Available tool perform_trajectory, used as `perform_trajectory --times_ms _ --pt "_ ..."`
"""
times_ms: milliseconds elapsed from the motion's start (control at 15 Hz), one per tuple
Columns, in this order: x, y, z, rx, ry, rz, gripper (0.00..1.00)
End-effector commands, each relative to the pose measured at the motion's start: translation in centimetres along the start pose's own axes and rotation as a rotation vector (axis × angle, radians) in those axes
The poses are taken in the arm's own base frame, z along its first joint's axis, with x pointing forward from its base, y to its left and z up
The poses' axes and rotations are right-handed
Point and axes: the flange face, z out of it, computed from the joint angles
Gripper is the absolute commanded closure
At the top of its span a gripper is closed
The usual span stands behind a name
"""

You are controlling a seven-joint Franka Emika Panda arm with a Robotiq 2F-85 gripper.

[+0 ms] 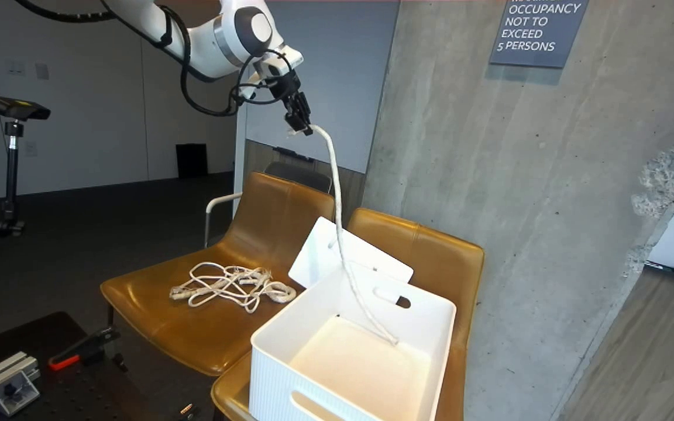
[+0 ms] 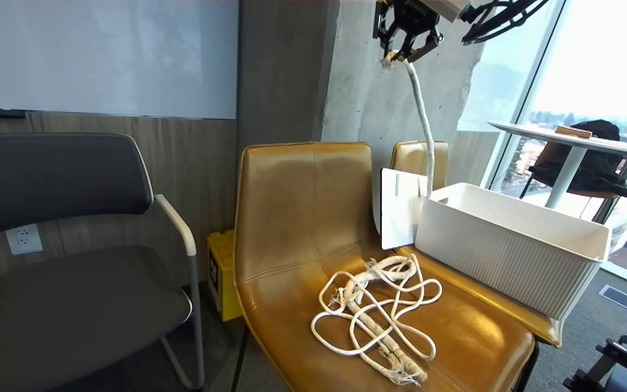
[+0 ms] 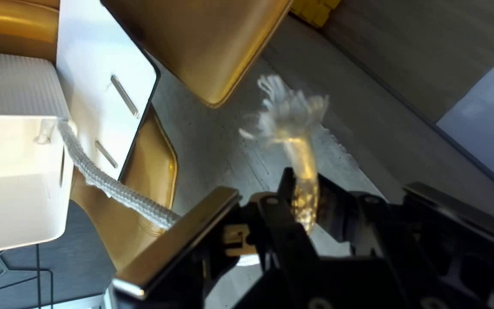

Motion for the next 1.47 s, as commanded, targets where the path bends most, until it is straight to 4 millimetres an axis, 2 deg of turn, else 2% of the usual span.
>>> perform_trajectory --times_ms 0,200,333,600,733,867,933,1067,1333,1400 --pt "-9.1 -3.2 -3.5 0.039 0.006 -0.050 0.97" --pt "-18.5 -4.5 -5.4 0.053 -0.010 -0.094 0.97" --pt "-23.4 -4.6 -5.9 0.059 -0.027 -0.117 0.97" --pt "-30.4 -4.3 -6.2 0.062 -0.049 -0.163 0.97" --pt "-32.3 -4.1 -5.7 0.060 -0.051 -0.176 0.97" --pt "-32.2 -3.7 -4.5 0.045 -0.047 -0.164 0.97" --pt "-31.0 -3.2 -3.6 0.029 -0.041 -0.144 0.97" --pt "-27.1 -2.0 -1.2 -0.014 -0.020 -0.081 0.97" --pt "-18.0 2.2 4.0 -0.126 0.030 0.061 0.97" --pt "-17.1 3.1 5.2 -0.151 0.030 0.078 0.97"
